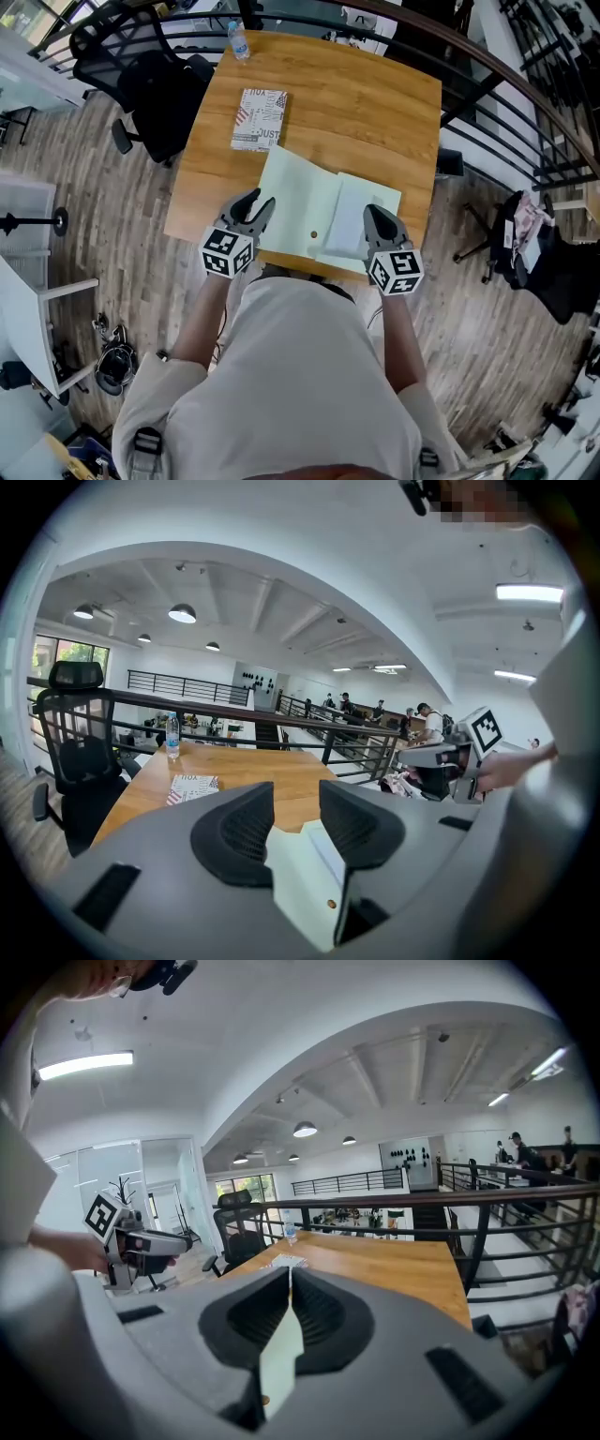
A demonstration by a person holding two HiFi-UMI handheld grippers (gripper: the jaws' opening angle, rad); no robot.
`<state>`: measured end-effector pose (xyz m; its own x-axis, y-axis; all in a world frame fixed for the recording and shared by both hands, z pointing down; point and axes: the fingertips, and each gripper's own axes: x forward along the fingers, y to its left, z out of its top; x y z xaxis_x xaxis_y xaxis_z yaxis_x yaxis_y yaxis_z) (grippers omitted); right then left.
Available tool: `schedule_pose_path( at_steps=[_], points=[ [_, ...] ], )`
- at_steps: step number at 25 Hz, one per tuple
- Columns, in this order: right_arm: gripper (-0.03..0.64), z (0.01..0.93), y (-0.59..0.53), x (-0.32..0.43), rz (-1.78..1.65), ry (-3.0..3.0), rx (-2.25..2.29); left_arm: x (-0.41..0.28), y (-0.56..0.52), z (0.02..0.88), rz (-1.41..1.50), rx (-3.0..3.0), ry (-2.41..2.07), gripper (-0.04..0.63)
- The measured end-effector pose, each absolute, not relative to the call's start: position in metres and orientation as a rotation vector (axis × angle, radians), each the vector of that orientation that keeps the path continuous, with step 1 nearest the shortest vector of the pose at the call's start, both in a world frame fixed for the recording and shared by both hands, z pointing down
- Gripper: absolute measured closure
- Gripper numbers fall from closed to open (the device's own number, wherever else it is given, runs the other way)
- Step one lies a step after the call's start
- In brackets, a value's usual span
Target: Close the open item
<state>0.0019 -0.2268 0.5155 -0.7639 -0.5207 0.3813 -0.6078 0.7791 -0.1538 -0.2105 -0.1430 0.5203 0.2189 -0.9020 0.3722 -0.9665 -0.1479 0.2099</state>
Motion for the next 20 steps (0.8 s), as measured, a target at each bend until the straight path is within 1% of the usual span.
schedule_pose_path(
  at_steps=[20],
  points=[
    [0.606, 0.556, -0.206, -0.054, 0.459, -2.528, 0.876, -0.254, -0.149, 0.609, 0.365, 2.034, -1.527, 0.453]
  ],
)
